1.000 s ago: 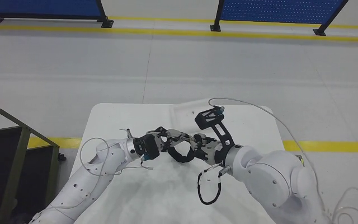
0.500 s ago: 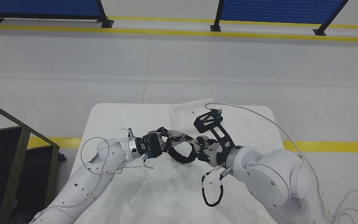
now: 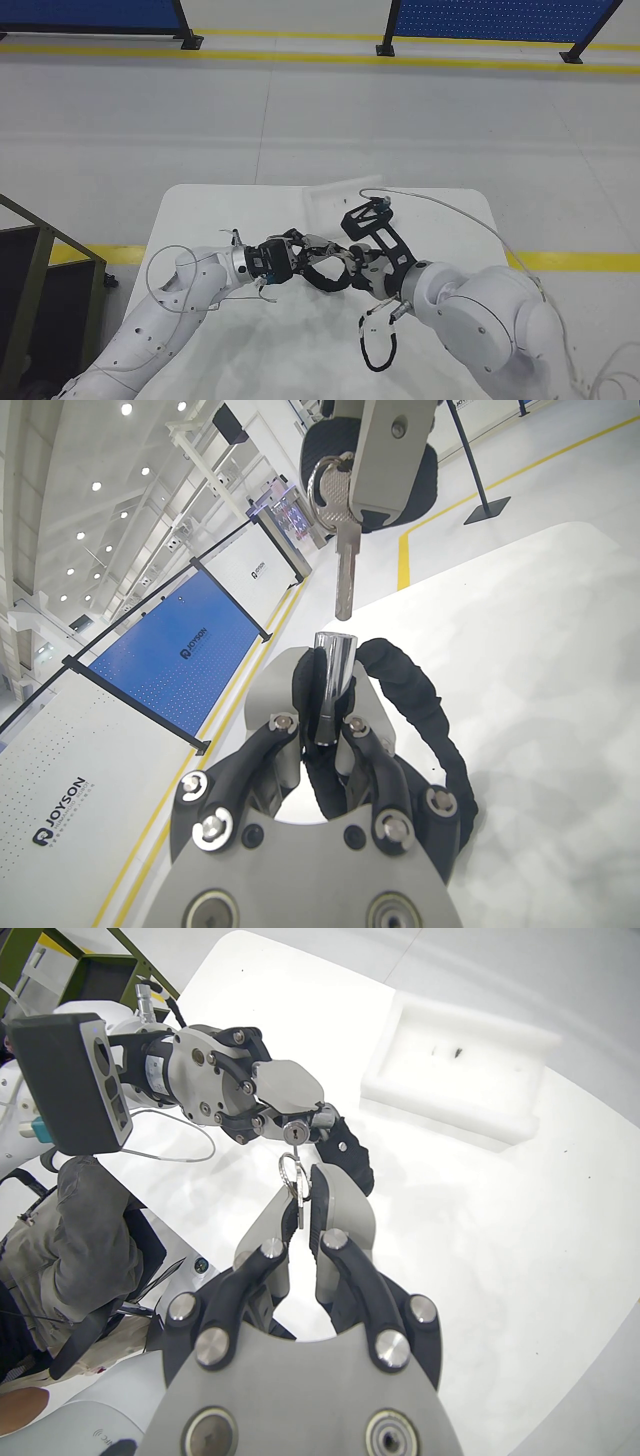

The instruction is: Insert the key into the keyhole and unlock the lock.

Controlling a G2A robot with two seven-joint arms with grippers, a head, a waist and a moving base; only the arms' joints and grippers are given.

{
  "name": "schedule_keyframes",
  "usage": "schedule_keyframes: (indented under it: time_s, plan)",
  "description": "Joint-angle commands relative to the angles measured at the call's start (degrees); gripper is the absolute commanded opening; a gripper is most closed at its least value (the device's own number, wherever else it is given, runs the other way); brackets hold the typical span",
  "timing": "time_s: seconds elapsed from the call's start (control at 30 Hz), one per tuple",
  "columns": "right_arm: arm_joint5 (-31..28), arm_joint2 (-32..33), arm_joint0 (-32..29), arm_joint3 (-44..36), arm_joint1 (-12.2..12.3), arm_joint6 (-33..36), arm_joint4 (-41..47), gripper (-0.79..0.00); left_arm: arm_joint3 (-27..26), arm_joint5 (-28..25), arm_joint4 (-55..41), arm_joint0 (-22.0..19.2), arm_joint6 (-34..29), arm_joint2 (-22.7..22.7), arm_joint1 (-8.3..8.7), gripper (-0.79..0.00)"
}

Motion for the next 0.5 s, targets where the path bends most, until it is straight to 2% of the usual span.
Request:
schedule_keyframes:
  time_s: [0.0, 0.47]
  plan:
    - [0.0, -0.1, 0.0, 0.0, -0.2, 0.0, -0.2, -0.785, 0.1, -0.1, 0.0, 0.0, 0.0, -0.1, -0.08, -0.785]
    - [-0.1, 0.5, -1.3, 0.0, -1.7, 0.1, -2.1, -0.785, 0.5, -0.7, 0.2, 0.1, 1.0, -0.5, -0.58, -0.785]
